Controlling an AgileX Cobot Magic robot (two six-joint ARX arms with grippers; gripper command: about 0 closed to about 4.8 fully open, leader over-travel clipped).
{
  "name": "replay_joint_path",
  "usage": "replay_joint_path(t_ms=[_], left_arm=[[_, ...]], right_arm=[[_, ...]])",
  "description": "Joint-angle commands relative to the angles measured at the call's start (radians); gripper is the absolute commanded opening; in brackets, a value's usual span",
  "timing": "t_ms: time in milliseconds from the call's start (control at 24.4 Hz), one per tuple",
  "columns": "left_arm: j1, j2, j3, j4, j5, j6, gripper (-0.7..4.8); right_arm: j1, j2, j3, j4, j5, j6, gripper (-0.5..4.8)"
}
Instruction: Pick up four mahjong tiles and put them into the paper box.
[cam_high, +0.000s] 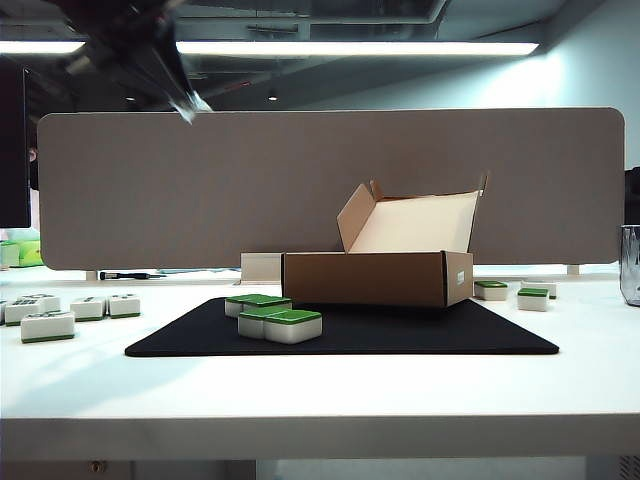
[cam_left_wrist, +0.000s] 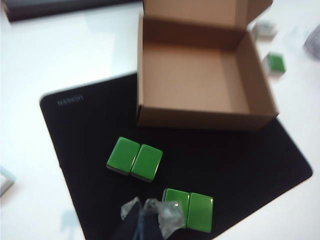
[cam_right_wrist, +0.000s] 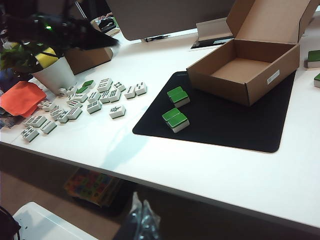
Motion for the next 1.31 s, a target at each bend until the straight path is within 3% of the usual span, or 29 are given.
replay_joint_path(t_ms=[41, 287, 943, 984, 1066, 1107, 1148, 1230, 1312], left_arm=[[-0.028, 0.073, 0.074, -0.063, -0.05, 0.005, -0.06], [-0.078, 0.213, 0.196, -0.181, -0.101, 0.069, -0.06], [-0.225, 0.434, 0.228, -0.247, -0.137, 0.092, -0.03], [-0.23, 0.445, 0.228, -0.246, -0.137, 0.092, 0.12], [-0.243, 0.46, 0.228, -0.246, -0.149, 0.092, 0.89], [-0.252, 0.466, 0.228, -0.247, -0.167, 0.092, 1.54], [-0.265, 0.475, 0.228, -0.238, -0.207, 0.092, 2.55], [-0.28, 0.482, 0.228, -0.224, -0.264, 0.103, 3.52], [-0.286, 0.486, 0.228, -0.222, -0.27, 0.117, 3.88]], right_arm=[[0.0, -0.011, 0.004, 0.01, -0.003, 0.0, -0.01], [-0.001, -0.011, 0.004, 0.01, -0.002, 0.0, -0.01], [-0.001, -0.011, 0.004, 0.009, -0.003, 0.0, -0.01], [-0.001, -0.011, 0.004, 0.009, -0.003, 0.0, -0.01], [-0.001, -0.011, 0.004, 0.009, -0.003, 0.0, -0.01], [-0.001, -0.011, 0.004, 0.009, -0.003, 0.0, -0.01], [-0.001, -0.011, 0.004, 0.009, -0.003, 0.0, -0.01], [-0.001, -0.011, 0.004, 0.009, -0.003, 0.0, -0.01], [-0.001, -0.011, 0.004, 0.009, -0.003, 0.0, -0.01]])
